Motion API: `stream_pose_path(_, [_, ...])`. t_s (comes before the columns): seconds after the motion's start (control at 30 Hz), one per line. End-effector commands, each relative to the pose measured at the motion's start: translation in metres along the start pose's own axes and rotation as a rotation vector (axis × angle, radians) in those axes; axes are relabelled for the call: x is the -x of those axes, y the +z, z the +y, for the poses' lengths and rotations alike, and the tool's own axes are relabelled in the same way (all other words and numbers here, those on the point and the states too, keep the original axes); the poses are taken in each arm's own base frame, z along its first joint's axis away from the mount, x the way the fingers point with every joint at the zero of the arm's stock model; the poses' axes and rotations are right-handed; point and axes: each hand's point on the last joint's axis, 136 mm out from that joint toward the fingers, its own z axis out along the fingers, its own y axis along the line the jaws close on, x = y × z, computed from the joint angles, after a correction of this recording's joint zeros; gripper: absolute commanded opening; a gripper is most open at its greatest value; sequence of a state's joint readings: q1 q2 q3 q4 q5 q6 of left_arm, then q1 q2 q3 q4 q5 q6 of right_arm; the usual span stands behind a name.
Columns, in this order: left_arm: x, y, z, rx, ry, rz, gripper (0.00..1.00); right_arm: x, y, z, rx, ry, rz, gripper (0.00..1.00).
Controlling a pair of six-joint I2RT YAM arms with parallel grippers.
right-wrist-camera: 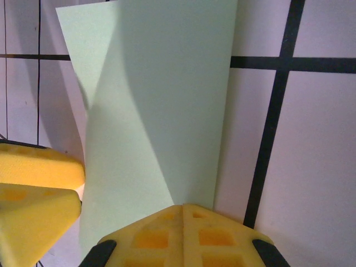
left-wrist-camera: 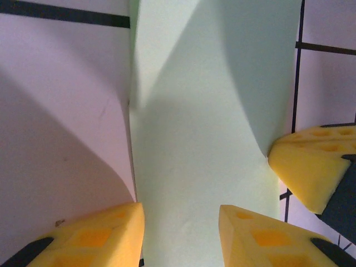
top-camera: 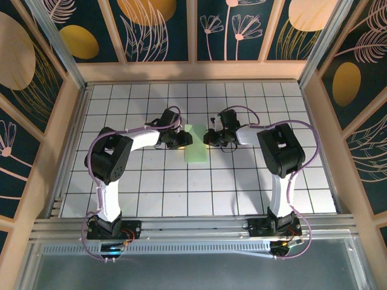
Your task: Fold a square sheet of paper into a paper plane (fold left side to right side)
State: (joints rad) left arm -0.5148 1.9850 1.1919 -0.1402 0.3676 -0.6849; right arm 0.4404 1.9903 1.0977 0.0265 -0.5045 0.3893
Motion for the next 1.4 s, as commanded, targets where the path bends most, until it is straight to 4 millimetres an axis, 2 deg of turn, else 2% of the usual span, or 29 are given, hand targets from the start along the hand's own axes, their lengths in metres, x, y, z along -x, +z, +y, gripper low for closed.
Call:
stream_pose_path(0.0, [-0.039,0.002,0.002,-0.003,-0.038,0.140,0.40,-0.021,0.002,-0.031,-0.121,0.023,0.046,0.00])
stream_pose_path(0.27, [-0.029,-0.002,-0.014,-0.094,-0.091,0.075,0.42,-0.022,0.001,-0.031,-0.118,0.022,0.048,0.00])
stream_pose_path(0.47, [-0.026,-0.003,-0.016,-0.125,-0.153,0.043,0.43,-0.021,0.001,-0.031,-0.121,0.020,0.048,0.00])
stream_pose_path(0.6, [-0.030,-0.006,-0.008,-0.085,-0.196,0.046,0.45,-0.021,0.001,-0.030,-0.118,0.017,0.045,0.00])
stream_pose_path(0.9, [-0.040,-0.009,-0.018,-0.147,-0.251,0.066,0.45,-0.022,0.002,-0.030,-0.111,0.016,0.046,0.00])
stream_pose_path(1.07, [-0.035,-0.012,-0.031,-0.213,-0.268,0.055,0.45,-0.021,0.002,-0.030,-0.106,0.016,0.043,0.00])
stream_pose_path(1.37, [-0.015,-0.013,-0.032,-0.192,-0.263,-0.029,0.46,-0.024,0.002,-0.030,-0.099,0.012,0.044,0.00])
